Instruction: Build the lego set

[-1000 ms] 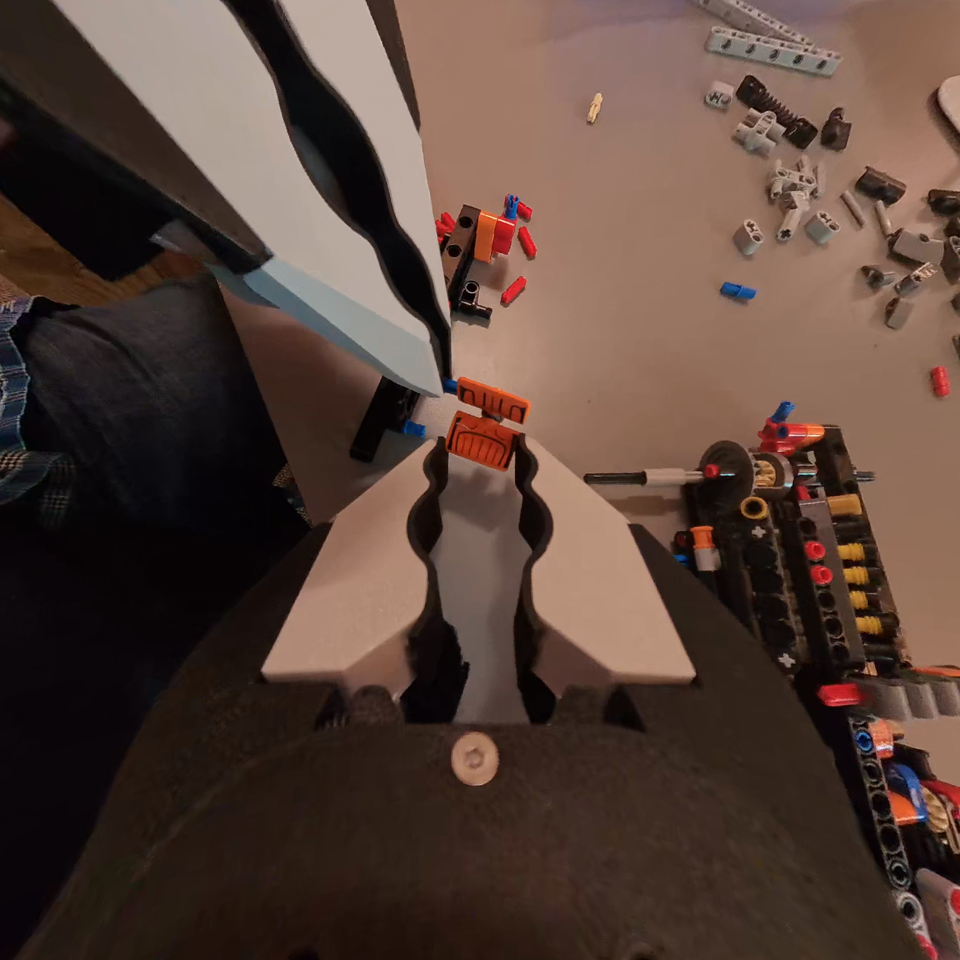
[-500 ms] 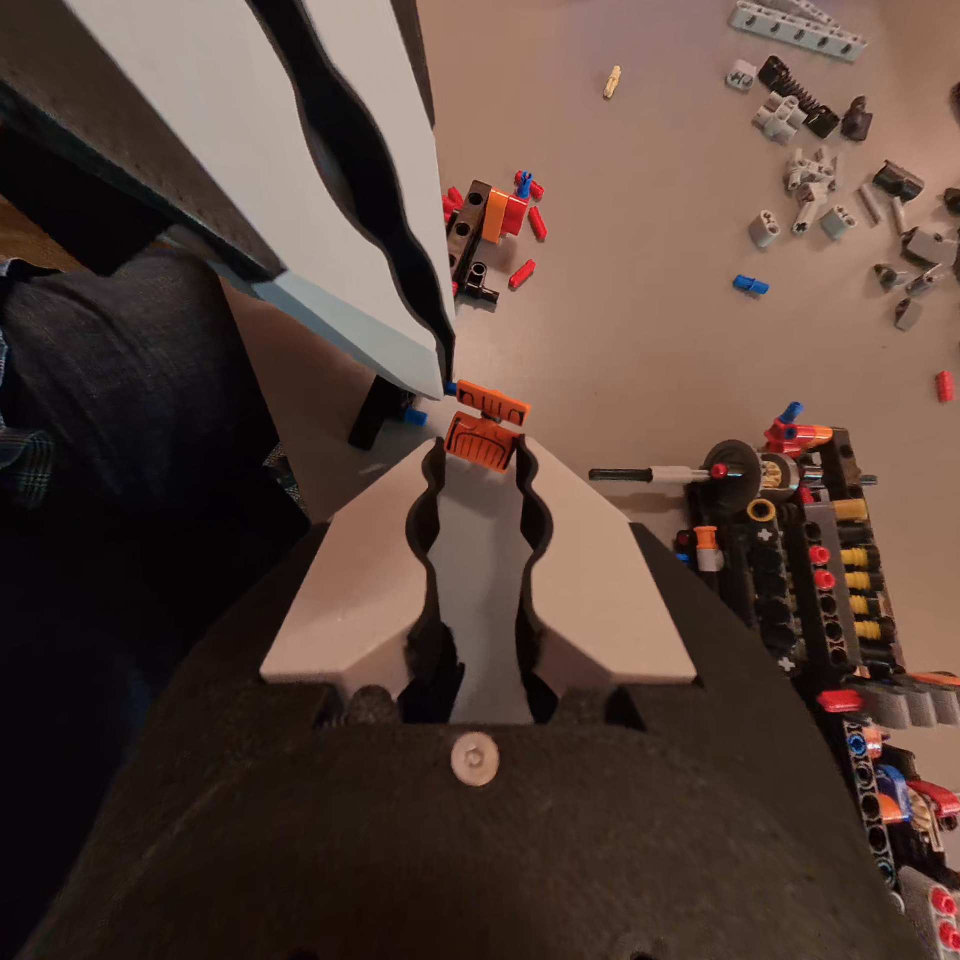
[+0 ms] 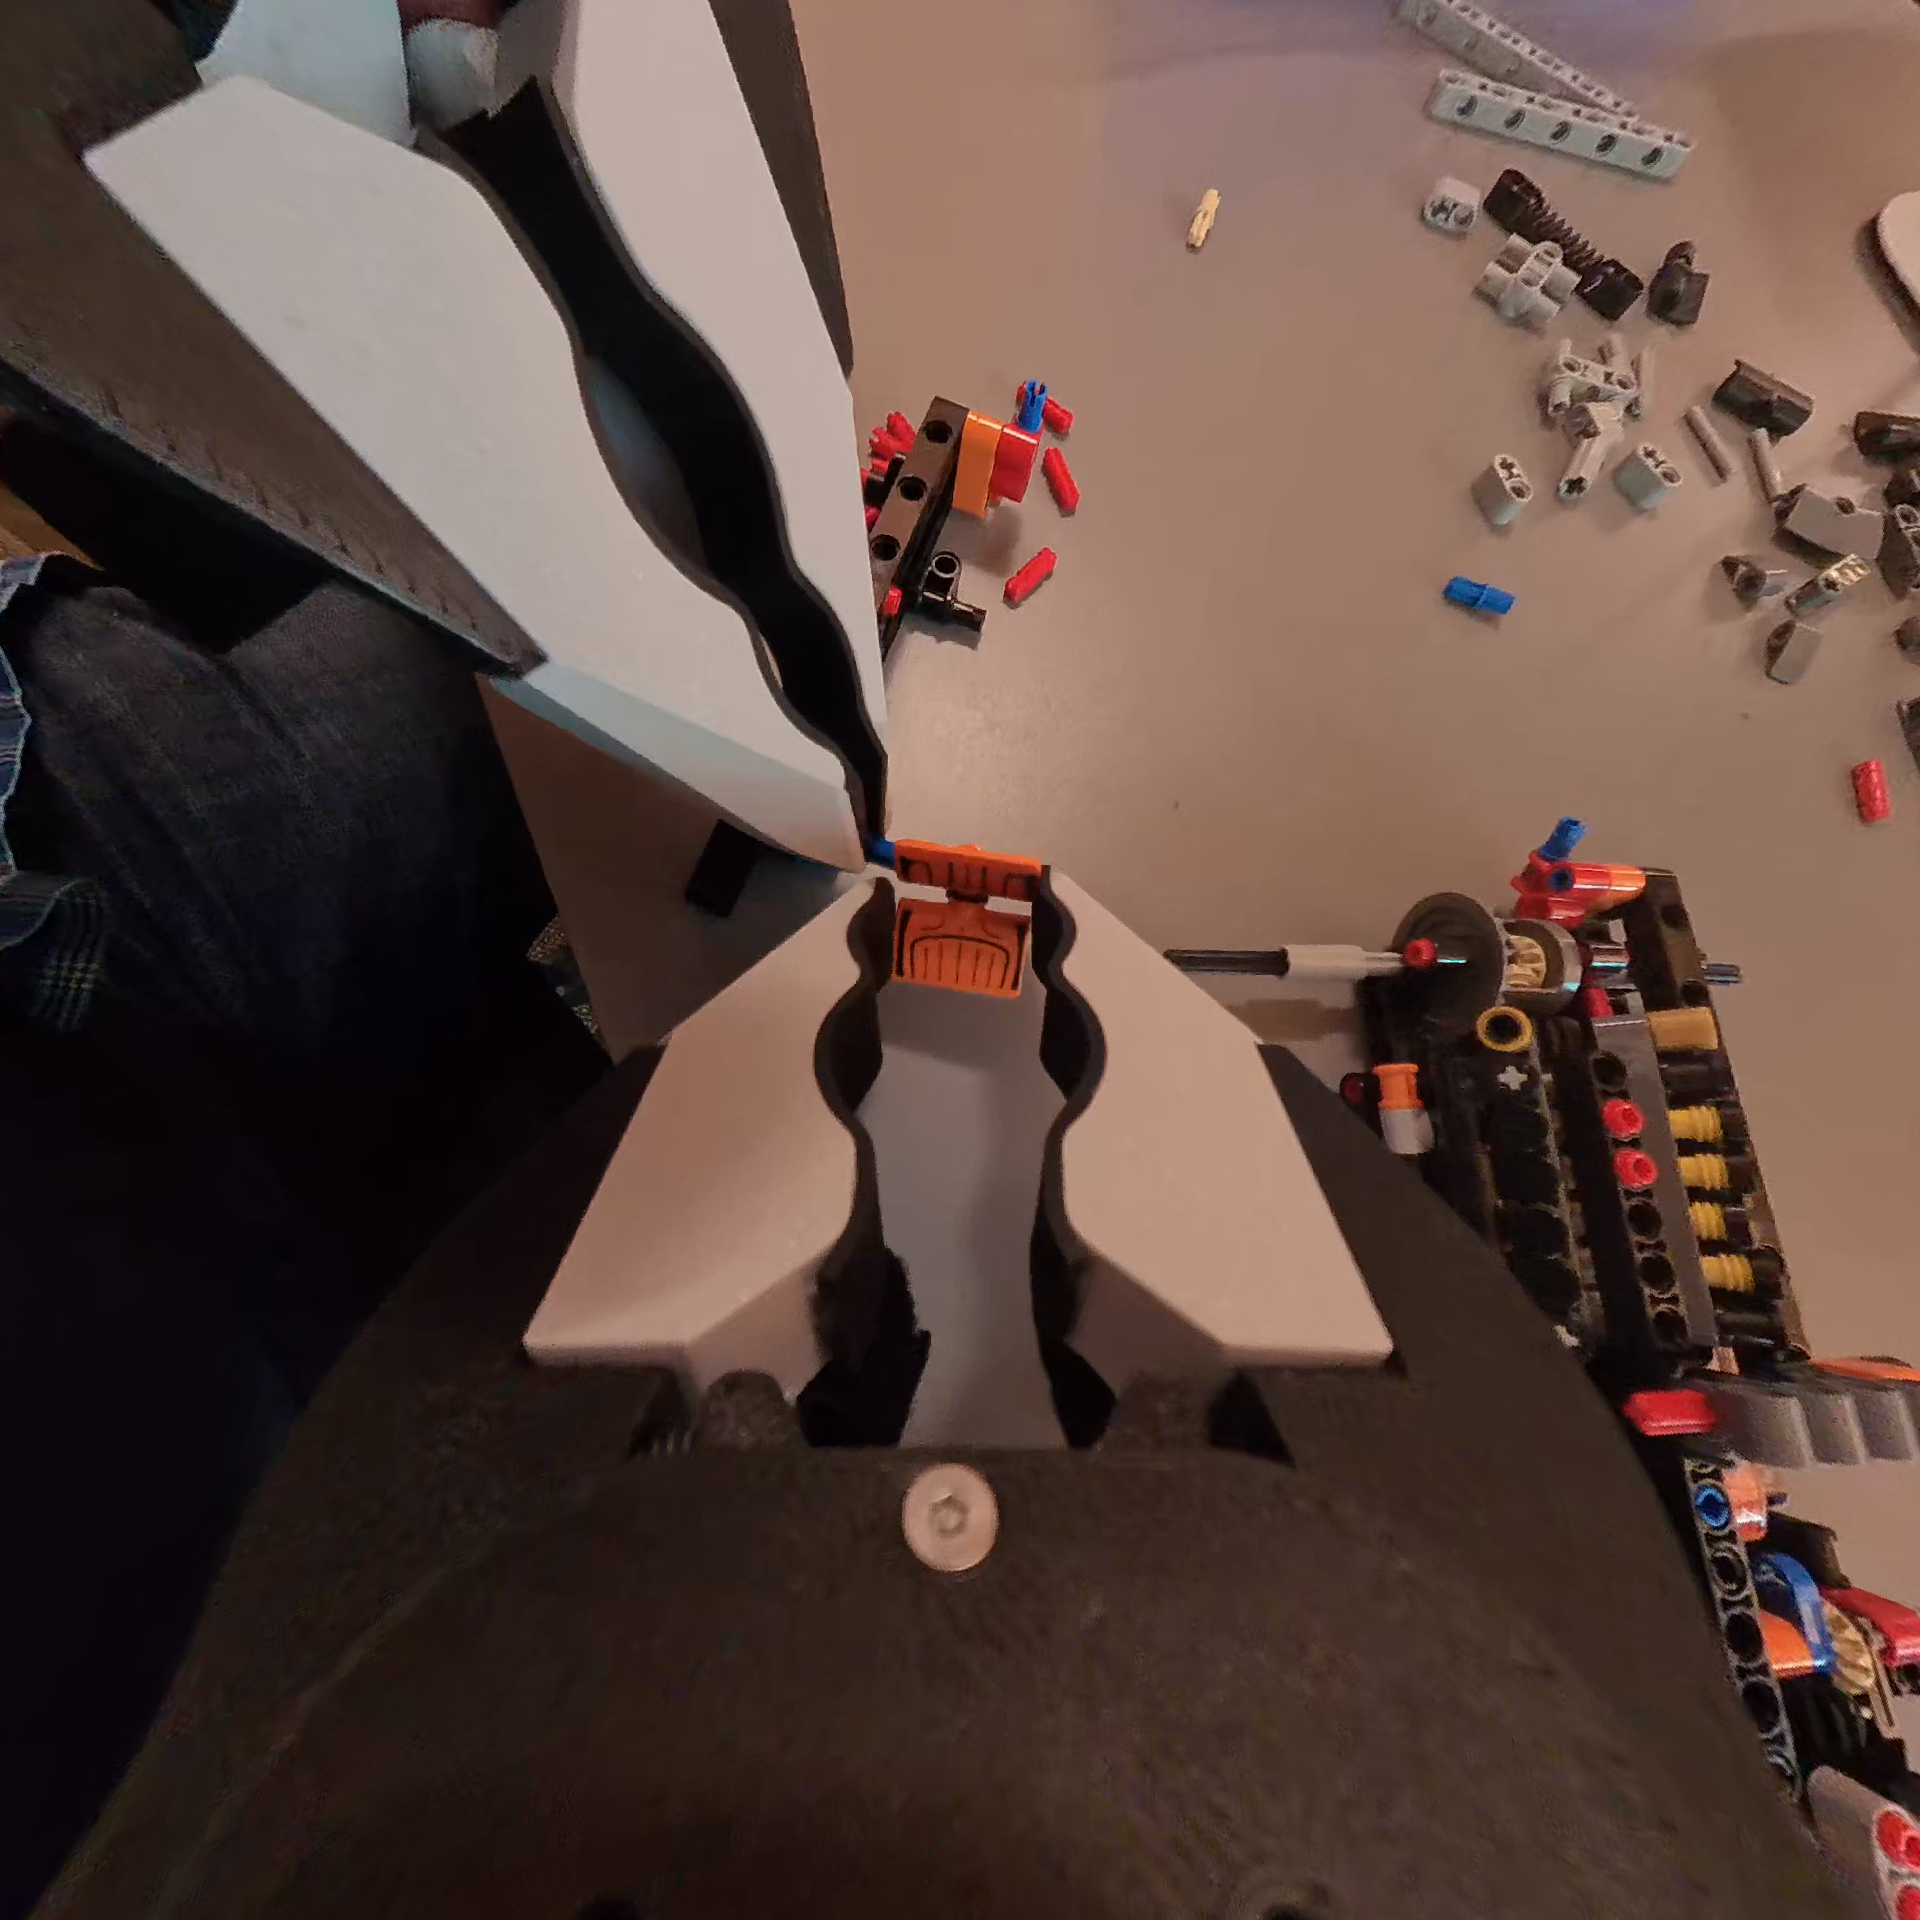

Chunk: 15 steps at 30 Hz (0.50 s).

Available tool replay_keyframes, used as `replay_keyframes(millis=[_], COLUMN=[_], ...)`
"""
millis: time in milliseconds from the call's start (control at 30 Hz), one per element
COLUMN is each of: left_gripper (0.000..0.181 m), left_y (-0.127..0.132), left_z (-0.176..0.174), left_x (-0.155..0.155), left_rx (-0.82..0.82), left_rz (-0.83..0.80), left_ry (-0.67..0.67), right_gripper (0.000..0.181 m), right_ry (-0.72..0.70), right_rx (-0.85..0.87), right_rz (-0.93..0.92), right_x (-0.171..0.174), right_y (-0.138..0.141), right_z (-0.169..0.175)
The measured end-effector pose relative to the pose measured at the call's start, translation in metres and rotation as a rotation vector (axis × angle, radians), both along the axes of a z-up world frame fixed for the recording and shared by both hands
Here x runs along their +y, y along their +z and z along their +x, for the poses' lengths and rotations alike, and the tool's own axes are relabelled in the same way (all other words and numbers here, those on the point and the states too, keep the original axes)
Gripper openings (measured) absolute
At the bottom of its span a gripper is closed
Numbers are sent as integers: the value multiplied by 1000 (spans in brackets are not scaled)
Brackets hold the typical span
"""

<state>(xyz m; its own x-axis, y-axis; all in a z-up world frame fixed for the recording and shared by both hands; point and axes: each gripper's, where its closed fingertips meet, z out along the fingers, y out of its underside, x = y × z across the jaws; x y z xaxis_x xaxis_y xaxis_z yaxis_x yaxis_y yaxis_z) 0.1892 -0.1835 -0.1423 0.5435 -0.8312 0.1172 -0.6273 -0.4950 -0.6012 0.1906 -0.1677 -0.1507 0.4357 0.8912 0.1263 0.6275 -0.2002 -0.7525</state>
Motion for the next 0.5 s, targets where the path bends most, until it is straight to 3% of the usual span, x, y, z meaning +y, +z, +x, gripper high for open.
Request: replay_keyframes(millis=[500], left_gripper=[3], left_y=[4], left_z=[4], left_x=[12], left_rx=[-69], left_rz=[85], left_ry=[150], right_gripper=[23], right_ry=[-145], right_rx=[71], right_rz=[-25], right_x=[11], right_y=[2], right_z=[3])
